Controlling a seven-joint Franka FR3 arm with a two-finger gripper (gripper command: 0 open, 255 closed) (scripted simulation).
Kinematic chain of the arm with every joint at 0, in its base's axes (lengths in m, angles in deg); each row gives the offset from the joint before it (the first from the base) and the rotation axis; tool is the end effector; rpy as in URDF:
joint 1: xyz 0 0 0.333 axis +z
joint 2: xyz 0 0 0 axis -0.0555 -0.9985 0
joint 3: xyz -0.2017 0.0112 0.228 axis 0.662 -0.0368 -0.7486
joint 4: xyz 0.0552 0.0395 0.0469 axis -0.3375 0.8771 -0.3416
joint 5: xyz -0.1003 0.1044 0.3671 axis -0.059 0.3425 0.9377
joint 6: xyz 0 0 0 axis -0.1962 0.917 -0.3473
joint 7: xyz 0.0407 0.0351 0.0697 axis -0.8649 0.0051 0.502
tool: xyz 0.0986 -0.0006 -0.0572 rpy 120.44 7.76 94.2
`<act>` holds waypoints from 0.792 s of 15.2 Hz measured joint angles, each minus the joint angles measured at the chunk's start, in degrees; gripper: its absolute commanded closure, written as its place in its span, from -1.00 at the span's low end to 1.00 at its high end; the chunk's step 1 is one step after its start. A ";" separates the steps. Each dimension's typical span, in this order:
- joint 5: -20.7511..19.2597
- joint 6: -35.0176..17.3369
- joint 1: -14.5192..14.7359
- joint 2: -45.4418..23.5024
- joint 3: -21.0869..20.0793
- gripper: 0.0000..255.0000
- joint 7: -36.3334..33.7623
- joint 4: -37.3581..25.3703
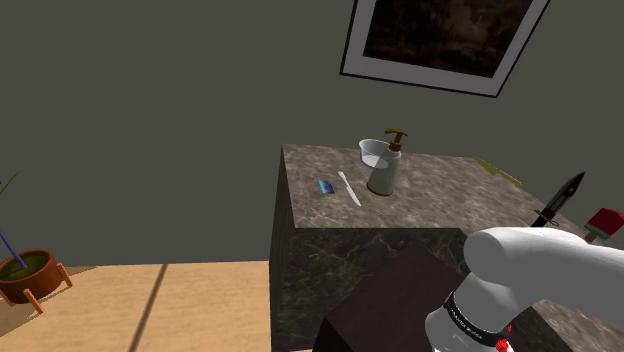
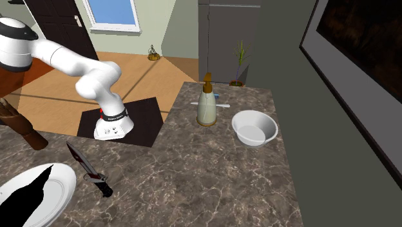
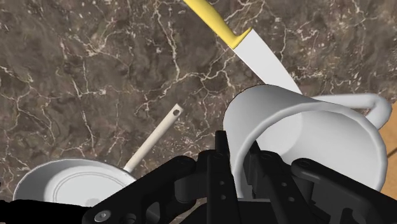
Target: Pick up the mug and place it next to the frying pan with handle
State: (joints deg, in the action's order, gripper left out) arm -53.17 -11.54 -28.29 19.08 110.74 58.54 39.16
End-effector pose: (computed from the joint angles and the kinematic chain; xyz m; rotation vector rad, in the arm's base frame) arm -0.5749 -0.2536 0.5011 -3.0480 -0.2361 -0.1144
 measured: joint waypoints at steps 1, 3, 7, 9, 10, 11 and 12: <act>-0.28 -0.46 -0.09 0.37 0.30 1.00 -0.04 0.40; -0.69 -1.45 -0.57 1.10 0.64 1.00 -0.51 1.81; -1.48 -3.23 -1.63 2.43 1.26 1.00 -1.29 4.45; -2.04 -4.22 -1.96 3.19 1.82 1.00 -1.59 5.55; -2.31 -4.70 -2.12 3.55 2.10 1.00 -1.74 6.09; -2.50 -5.10 -2.43 3.84 2.23 1.00 -1.92 6.74; -2.73 -5.63 -2.76 4.21 2.41 1.00 -2.23 7.59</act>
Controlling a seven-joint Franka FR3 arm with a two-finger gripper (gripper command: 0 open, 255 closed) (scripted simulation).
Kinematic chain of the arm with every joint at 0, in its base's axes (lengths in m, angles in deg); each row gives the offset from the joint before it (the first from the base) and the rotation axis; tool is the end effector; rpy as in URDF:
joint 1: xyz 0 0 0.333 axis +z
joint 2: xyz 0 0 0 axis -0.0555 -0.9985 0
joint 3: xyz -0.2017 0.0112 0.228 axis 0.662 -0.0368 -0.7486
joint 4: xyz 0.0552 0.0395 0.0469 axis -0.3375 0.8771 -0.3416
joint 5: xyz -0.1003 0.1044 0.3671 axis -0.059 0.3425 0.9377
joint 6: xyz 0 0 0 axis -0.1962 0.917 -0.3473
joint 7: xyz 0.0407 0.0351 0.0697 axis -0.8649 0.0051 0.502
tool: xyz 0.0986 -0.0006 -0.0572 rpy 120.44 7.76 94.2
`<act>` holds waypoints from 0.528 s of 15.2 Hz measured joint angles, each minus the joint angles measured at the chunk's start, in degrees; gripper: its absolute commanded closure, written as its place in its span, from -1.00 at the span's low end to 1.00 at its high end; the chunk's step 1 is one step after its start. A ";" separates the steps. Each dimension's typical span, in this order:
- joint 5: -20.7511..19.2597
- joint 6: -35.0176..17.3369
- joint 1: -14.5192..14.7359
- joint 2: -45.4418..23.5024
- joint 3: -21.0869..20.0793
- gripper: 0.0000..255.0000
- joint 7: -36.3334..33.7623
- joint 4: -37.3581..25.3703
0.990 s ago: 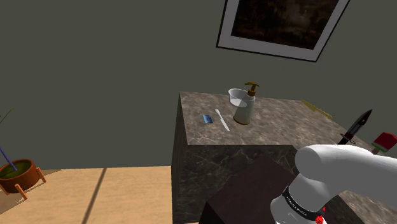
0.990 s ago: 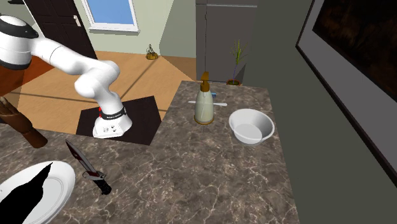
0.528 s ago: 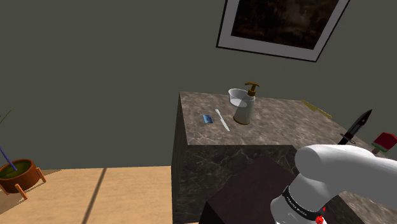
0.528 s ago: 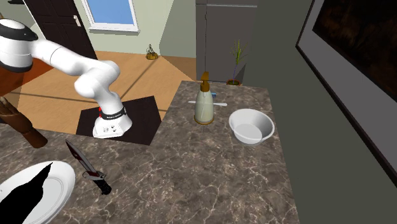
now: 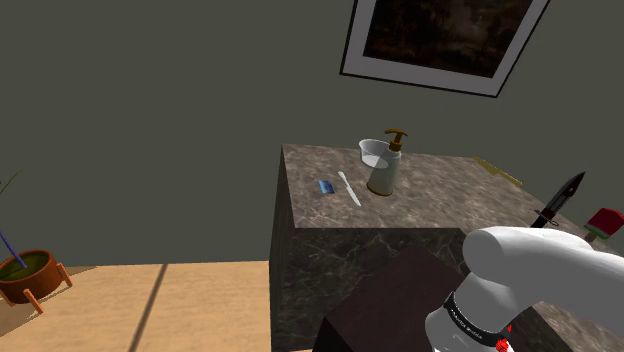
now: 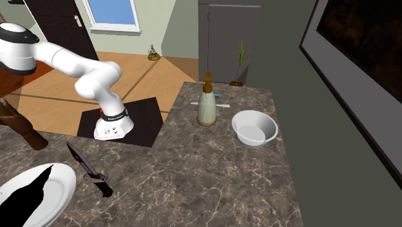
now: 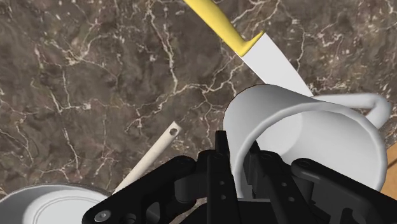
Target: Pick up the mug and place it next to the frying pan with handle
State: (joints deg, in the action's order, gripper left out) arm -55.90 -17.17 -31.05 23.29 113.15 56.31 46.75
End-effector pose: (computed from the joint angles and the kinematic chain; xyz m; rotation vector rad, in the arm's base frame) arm -0.5768 -0.2552 0.4383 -3.0474 -0.2369 -0.1141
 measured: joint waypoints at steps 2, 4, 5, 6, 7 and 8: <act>-0.58 -1.02 -0.38 0.75 0.57 1.00 -0.39 1.22; -1.05 -1.84 -0.86 1.35 0.99 1.00 -0.71 2.36; -1.35 -2.26 -0.77 1.67 1.36 1.00 -0.83 2.59; -1.66 -2.79 -0.95 2.04 1.68 1.00 -1.07 3.22; -1.94 -3.22 -1.30 2.37 1.91 1.00 -1.16 3.85; -2.19 -3.62 -1.40 2.66 2.18 1.00 -1.34 4.28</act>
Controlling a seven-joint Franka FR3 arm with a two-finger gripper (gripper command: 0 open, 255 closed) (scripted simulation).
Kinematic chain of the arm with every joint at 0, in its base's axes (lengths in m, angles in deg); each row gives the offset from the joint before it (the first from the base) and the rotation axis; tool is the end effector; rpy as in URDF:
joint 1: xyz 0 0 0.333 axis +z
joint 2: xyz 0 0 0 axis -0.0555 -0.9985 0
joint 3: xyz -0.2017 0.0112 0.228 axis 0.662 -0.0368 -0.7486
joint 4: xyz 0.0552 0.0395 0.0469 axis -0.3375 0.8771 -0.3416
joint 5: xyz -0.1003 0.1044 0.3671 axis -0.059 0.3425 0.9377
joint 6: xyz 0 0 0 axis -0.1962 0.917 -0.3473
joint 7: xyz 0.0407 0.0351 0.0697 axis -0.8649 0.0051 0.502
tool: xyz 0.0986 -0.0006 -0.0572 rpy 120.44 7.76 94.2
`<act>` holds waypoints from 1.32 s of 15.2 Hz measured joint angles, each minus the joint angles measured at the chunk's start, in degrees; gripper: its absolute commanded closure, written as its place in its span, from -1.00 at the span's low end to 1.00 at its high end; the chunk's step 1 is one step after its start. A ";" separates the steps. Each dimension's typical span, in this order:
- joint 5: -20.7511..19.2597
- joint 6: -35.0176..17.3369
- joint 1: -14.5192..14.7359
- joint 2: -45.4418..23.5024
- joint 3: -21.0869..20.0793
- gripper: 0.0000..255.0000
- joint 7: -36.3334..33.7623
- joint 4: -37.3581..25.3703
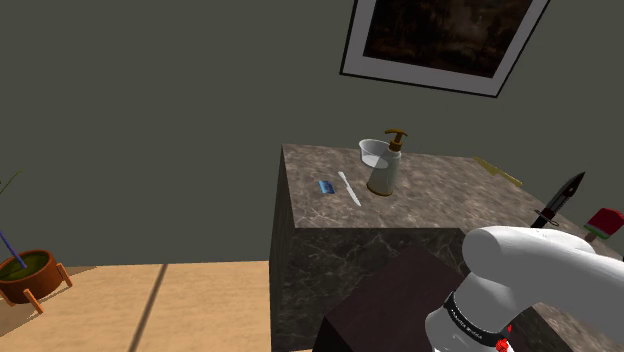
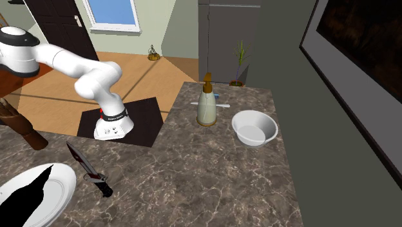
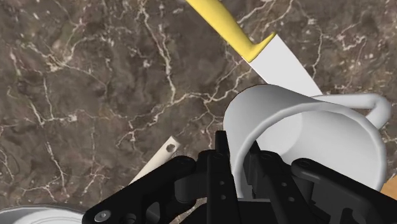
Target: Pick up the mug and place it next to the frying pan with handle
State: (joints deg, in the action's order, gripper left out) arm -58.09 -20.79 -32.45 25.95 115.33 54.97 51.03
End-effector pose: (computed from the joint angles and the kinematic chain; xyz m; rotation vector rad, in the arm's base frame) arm -0.5763 -0.2556 0.3958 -3.0475 -0.2369 -0.1143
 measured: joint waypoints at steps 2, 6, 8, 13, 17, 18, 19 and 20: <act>-0.63 -0.90 -0.39 0.67 0.62 1.00 -0.20 0.98; -1.81 -2.55 -0.75 1.87 1.90 1.00 -0.73 2.51; -2.43 -3.34 -0.65 2.46 2.66 1.00 -0.95 2.93; -2.72 -3.74 -0.86 2.74 2.92 1.00 -1.08 3.41; -2.73 -3.76 -0.86 2.75 2.93 -1.00 -1.09 3.42; -2.73 -3.76 -0.86 2.75 2.93 -1.00 -1.09 3.42; -2.73 -3.76 -0.86 2.75 2.93 -1.00 -1.09 3.42; -2.73 -3.76 -0.86 2.75 2.93 -1.00 -1.09 3.42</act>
